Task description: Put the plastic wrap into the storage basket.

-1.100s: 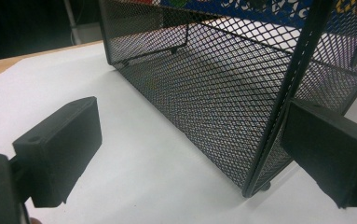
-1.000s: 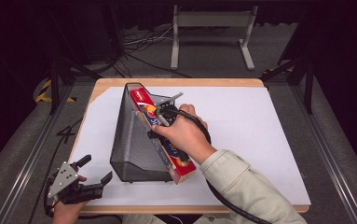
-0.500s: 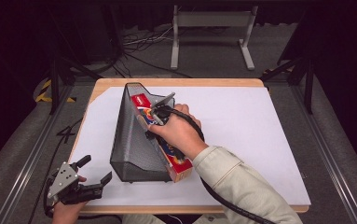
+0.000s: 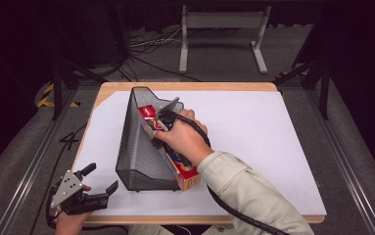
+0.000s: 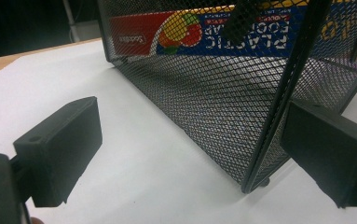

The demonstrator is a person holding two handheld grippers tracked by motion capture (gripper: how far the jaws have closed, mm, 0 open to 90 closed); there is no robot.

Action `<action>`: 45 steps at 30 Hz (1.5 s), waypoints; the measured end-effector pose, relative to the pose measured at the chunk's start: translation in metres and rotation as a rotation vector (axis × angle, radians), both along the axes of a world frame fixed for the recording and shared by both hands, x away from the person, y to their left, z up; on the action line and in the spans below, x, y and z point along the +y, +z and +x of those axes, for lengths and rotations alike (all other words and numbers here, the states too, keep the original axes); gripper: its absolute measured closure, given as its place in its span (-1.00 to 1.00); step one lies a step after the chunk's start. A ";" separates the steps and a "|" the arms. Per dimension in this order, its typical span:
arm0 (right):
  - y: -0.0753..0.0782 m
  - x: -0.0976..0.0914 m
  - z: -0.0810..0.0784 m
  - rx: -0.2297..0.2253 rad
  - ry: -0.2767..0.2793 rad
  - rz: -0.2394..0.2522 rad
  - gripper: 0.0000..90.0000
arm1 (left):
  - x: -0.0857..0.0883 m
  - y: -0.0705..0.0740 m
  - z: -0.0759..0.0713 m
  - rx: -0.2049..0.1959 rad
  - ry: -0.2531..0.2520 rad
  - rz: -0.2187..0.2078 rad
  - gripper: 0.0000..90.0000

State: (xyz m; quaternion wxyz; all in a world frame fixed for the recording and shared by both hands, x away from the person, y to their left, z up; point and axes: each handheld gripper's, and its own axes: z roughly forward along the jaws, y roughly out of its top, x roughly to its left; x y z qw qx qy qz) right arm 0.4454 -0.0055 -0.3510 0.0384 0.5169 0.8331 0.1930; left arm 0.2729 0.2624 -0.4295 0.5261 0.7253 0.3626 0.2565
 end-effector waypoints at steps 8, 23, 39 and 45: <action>-0.001 0.006 0.004 0.018 -0.015 -0.022 -0.15 | 0.000 0.000 0.000 -0.003 -0.002 0.000 -0.86; 0.011 0.001 0.003 -0.045 0.021 0.052 -0.47 | 0.000 0.000 0.001 -0.002 -0.002 0.001 -0.86; 0.051 -0.021 -0.012 -0.267 0.162 0.188 -0.63 | 0.000 0.000 0.000 -0.003 0.005 -0.005 -0.86; 0.061 -0.036 -0.025 -0.378 0.210 0.261 -0.63 | -0.001 0.000 0.000 -0.002 0.005 -0.002 -0.86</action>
